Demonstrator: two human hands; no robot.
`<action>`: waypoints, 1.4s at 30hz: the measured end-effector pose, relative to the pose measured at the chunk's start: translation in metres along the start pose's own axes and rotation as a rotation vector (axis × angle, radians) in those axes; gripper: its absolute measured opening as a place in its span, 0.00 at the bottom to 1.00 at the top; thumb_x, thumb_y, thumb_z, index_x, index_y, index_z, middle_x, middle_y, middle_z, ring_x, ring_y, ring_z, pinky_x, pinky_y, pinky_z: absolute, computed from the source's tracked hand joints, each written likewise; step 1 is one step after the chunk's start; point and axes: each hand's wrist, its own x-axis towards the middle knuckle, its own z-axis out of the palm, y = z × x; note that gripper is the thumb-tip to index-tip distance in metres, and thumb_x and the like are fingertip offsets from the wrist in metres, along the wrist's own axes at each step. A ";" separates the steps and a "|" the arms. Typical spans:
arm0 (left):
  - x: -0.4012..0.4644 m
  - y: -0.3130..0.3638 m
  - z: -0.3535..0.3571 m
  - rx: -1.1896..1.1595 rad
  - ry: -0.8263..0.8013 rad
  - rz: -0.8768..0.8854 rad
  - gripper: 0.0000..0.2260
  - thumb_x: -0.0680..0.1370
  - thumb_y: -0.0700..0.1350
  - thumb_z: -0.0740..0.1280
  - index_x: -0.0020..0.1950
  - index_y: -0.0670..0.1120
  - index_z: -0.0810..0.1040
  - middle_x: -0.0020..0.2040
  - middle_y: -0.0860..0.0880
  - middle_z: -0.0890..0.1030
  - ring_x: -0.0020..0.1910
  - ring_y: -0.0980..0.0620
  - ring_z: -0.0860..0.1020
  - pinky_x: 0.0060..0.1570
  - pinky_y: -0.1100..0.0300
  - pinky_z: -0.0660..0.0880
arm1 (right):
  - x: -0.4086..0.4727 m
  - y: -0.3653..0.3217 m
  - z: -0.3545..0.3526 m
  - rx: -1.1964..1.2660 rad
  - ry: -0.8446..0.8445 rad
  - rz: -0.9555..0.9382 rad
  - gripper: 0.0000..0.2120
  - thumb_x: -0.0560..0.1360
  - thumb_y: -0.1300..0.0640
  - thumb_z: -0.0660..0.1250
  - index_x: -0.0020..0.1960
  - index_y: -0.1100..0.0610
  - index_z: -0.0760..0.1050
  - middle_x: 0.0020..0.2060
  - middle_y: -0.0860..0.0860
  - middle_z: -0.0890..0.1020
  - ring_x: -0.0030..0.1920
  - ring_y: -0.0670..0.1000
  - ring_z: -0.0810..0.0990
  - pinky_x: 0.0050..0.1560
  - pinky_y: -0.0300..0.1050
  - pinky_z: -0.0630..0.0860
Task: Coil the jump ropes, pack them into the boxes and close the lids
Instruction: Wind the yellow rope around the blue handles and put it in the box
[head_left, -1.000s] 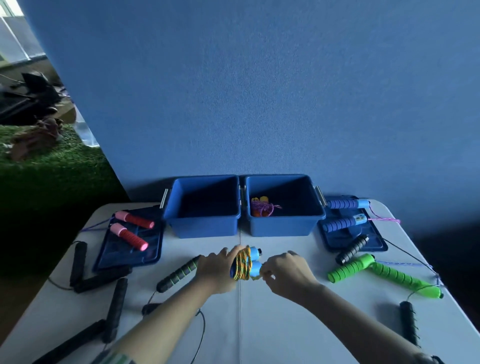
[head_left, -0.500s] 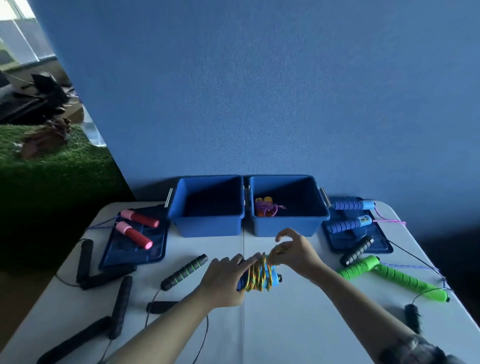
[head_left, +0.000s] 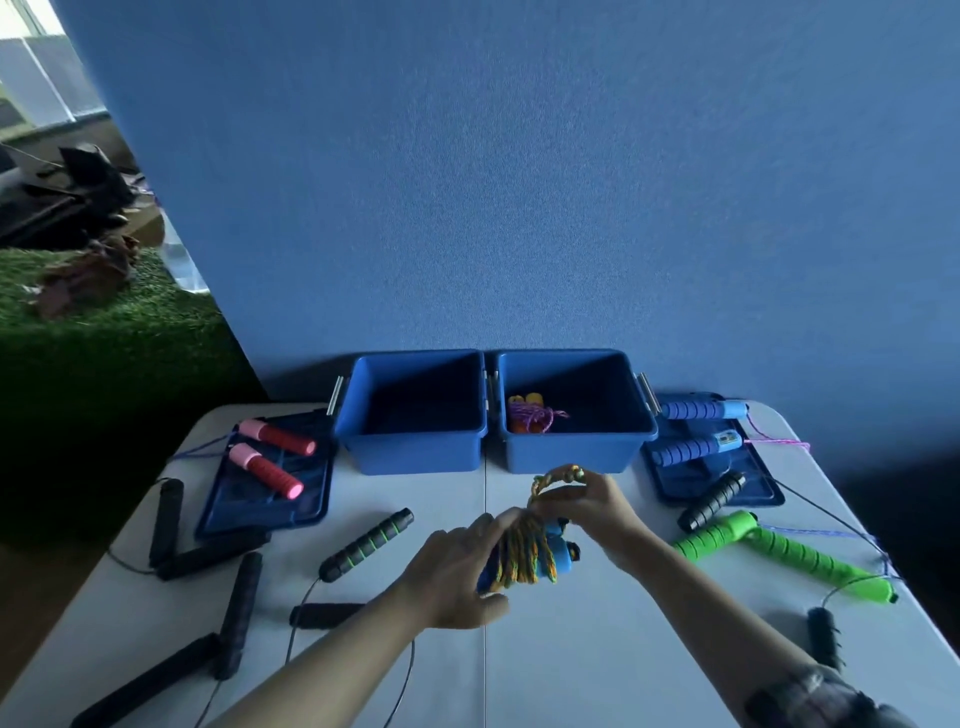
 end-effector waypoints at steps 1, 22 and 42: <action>0.000 0.001 0.000 -0.022 0.007 -0.001 0.36 0.71 0.58 0.62 0.73 0.60 0.44 0.57 0.50 0.73 0.46 0.47 0.77 0.46 0.55 0.73 | 0.000 0.002 0.000 0.006 0.005 0.009 0.10 0.63 0.67 0.77 0.41 0.61 0.80 0.36 0.55 0.84 0.36 0.50 0.81 0.37 0.40 0.75; 0.011 -0.001 0.002 -0.068 0.131 -0.091 0.30 0.72 0.71 0.55 0.71 0.69 0.48 0.51 0.52 0.74 0.48 0.51 0.77 0.47 0.59 0.72 | 0.009 -0.005 0.011 -0.735 0.181 -0.318 0.05 0.72 0.63 0.65 0.42 0.60 0.80 0.36 0.55 0.82 0.38 0.55 0.80 0.37 0.41 0.69; 0.011 0.014 -0.005 -0.227 0.337 -0.188 0.30 0.70 0.70 0.56 0.69 0.66 0.55 0.50 0.54 0.77 0.48 0.54 0.78 0.47 0.56 0.75 | 0.010 -0.015 -0.001 0.258 0.112 0.131 0.03 0.74 0.70 0.64 0.43 0.69 0.76 0.37 0.61 0.80 0.38 0.56 0.79 0.42 0.46 0.77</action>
